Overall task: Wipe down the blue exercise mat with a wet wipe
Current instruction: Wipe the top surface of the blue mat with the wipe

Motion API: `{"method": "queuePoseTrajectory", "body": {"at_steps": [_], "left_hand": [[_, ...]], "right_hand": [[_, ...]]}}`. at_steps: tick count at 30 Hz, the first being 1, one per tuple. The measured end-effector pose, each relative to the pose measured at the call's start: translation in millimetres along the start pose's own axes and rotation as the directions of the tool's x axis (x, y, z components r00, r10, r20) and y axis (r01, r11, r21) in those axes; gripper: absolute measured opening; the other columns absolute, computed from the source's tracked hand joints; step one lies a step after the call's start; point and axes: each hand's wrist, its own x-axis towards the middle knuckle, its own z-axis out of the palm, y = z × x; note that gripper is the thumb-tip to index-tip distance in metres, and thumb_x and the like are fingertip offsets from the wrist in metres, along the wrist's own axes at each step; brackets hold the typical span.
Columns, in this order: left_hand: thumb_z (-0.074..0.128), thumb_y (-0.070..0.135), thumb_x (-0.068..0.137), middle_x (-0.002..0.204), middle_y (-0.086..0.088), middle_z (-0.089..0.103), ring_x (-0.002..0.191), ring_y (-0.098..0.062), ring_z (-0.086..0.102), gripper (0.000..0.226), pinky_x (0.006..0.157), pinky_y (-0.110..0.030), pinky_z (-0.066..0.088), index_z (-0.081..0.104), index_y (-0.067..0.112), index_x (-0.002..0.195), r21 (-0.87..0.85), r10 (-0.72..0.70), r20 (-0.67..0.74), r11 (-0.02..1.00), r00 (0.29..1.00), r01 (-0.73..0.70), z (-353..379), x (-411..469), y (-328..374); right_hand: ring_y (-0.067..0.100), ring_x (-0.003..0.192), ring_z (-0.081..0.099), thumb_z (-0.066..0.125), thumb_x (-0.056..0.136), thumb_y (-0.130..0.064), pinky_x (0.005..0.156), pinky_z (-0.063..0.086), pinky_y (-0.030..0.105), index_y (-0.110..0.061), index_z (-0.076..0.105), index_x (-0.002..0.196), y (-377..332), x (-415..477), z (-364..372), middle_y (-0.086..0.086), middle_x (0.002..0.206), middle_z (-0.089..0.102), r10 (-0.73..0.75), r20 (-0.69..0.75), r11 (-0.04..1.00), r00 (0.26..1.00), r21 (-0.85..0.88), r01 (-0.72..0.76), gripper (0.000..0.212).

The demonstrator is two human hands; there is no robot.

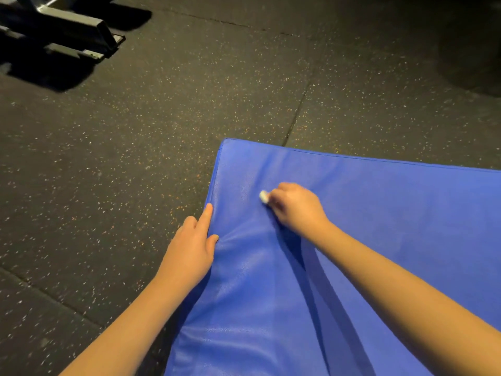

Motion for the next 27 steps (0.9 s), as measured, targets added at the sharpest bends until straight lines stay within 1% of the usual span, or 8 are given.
{"method": "queuePoseTrajectory", "body": {"at_steps": [3, 6, 8, 14, 18, 20, 24, 27], "left_hand": [[0.043, 0.032, 0.100, 0.121, -0.008, 0.040, 0.106, -0.024, 0.045, 0.068, 0.087, -0.033, 0.041, 0.004, 0.020, 0.154, 0.037, 0.016, 0.050, 0.999, 0.999, -0.017, 9.6, -5.9, -5.3], [0.031, 0.060, 0.090, 0.157, -0.019, 0.013, 0.143, -0.034, 0.018, 0.081, 0.113, -0.041, 0.025, 0.011, 0.013, 0.154, 0.193, -0.019, 0.188, 0.981, 0.982, -0.018, 26.6, -26.7, -11.5], [0.030, 0.063, 0.080, 0.150, -0.027, 0.030, 0.138, -0.040, 0.027, 0.087, 0.101, -0.052, 0.040, 0.039, 0.005, 0.144, 0.292, 0.027, 0.184, 0.953, 0.983, -0.081, 41.7, -33.7, -20.3], [0.032, 0.053, 0.083, 0.144, -0.020, 0.045, 0.135, -0.035, 0.030, 0.074, 0.103, -0.055, 0.027, 0.056, 0.002, 0.131, 0.417, 0.112, 0.089, 0.898, 0.990, -0.139, 48.5, -42.7, -21.0], [0.031, 0.041, 0.088, 0.146, -0.018, 0.044, 0.136, -0.032, 0.036, 0.066, 0.104, -0.056, 0.029, 0.054, -0.003, 0.132, 0.417, 0.142, 0.145, 0.889, 0.979, -0.190, 63.7, -66.6, -16.8], [0.029, 0.041, 0.090, 0.146, -0.017, 0.043, 0.135, -0.031, 0.038, 0.065, 0.102, -0.053, 0.030, 0.053, -0.002, 0.133, 0.403, 0.131, 0.155, 0.897, 0.979, -0.184, 72.6, -69.7, -22.2], [0.004, 0.047, 0.101, 0.147, -0.015, 0.042, 0.137, -0.029, 0.035, 0.075, 0.103, -0.049, 0.028, 0.051, 0.000, 0.135, 0.403, 0.141, 0.129, 0.897, 0.982, -0.182, 73.1, -65.0, -28.0], [0.000, 0.048, 0.100, 0.147, -0.015, 0.042, 0.137, -0.028, 0.032, 0.078, 0.105, -0.051, 0.027, 0.052, 0.001, 0.135, 0.409, 0.147, 0.096, 0.896, 0.985, -0.173, 71.9, -70.5, -26.4]], "right_hand": [[0.039, 0.078, 0.054, 0.049, 0.099, -0.020, 0.056, 0.030, 0.032, -0.001, 0.065, 0.081, 24.3, 4.5, 2.4, 0.018, 0.082, 0.055, 0.367, -0.164, 0.930, 0.916, 0.032, -0.366, 0.030], [0.039, 0.062, 0.055, 0.054, 0.094, -0.017, 0.050, 0.035, 0.032, -0.004, 0.065, 0.075, -17.8, -23.6, 14.8, 0.016, 0.073, 0.054, 0.071, -0.026, 0.983, 0.997, 0.174, -0.066, 0.026], [0.034, 0.060, 0.056, 0.048, 0.095, -0.026, 0.045, 0.037, 0.029, -0.008, 0.066, 0.074, -24.5, -34.6, 22.4, 0.010, 0.070, 0.054, -0.196, 0.067, 0.970, 0.978, 0.160, 0.184, 0.033], [0.034, 0.070, 0.052, 0.058, 0.094, -0.022, 0.051, 0.039, 0.032, -0.007, 0.069, 0.077, -13.1, -23.5, 31.7, 0.010, 0.072, 0.050, 0.269, -0.148, 0.946, 0.952, 0.228, -0.232, 0.025], [0.028, 0.064, 0.054, 0.057, 0.088, -0.022, 0.043, 0.037, 0.026, -0.012, 0.065, 0.072, -40.8, -60.6, 38.3, 0.005, 0.070, 0.053, -0.187, 0.002, 0.957, 0.982, 0.224, 0.182, 0.021], [0.025, 0.064, 0.051, 0.056, 0.092, -0.028, 0.044, 0.030, 0.025, -0.014, 0.067, 0.072, -24.9, -48.7, 33.7, 0.002, 0.067, 0.052, -0.139, -0.037, 0.979, 0.990, 0.146, 0.143, 0.027], [0.028, 0.070, 0.048, 0.061, 0.091, -0.019, 0.047, 0.035, 0.032, -0.006, 0.068, 0.068, -21.1, -42.8, 37.6, 0.003, 0.067, 0.047, 0.363, -0.207, 0.918, 0.909, 0.249, -0.310, 0.027], [0.031, 0.068, 0.053, 0.058, 0.083, -0.012, 0.047, 0.042, 0.033, -0.006, 0.068, 0.070, -48.1, -71.9, 39.6, 0.007, 0.069, 0.053, 0.042, -0.039, 0.959, 0.998, 0.280, -0.030, 0.018]]}}
